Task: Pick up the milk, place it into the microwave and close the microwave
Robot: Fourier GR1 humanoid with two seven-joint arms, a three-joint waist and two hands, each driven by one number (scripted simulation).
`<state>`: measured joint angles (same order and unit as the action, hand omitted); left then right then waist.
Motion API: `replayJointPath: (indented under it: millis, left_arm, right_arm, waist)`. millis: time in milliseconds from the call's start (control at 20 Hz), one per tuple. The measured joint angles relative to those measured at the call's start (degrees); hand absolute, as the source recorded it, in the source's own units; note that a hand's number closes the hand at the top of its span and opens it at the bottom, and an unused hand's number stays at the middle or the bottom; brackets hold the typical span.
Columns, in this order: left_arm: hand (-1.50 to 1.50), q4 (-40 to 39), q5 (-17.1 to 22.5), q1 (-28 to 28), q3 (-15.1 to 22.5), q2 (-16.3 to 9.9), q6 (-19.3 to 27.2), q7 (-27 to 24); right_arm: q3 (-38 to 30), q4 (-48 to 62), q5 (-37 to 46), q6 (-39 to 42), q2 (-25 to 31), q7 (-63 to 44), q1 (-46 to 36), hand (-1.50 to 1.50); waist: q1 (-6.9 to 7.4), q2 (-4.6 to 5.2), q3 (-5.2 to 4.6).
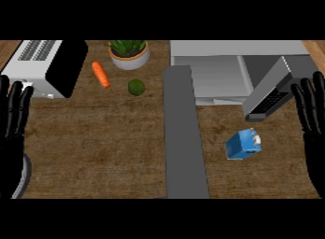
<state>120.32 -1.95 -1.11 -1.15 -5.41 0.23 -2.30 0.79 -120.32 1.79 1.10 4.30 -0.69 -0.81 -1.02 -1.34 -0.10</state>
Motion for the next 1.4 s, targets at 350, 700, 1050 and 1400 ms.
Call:
replayJointPath:
  millis: [350, 700, 1050, 1400]
  left_arm:
    - [-1.5, -0.25, -0.58, -0.26, 3.88, 3.07, 2.42, 0.69]
    - [-1.5, 3.48, 3.29, -9.38, 8.57, 4.96, 7.13, 1.5]
    - [-1.5, 9.59, 6.58, -23.3, 10.35, 4.13, 3.82, -4.12]
    - [-1.5, 11.91, 9.71, -34.35, 9.84, 2.93, -0.97, -11.04]
  right_arm:
    - [-3.45, -6.83, -13.4, 9.74, 4.95, -2.73, 4.56, -1.5]
    - [-7.36, -11.66, -25.42, 19.07, 9.04, -3.09, 12.76, -1.5]
    - [-10.04, -13.71, -26.09, 24.97, 7.28, 0.48, 21.24, -1.5]
    - [-8.9, -13.11, -17.29, 27.54, 3.15, 5.56, 24.21, -1.5]
  waist:
    - [0.33, 0.97, 0.11]
    - [0.68, 1.1, 0.11]
    - [0.98, 1.12, 0.1]
    - [1.3, 1.13, 0.09]
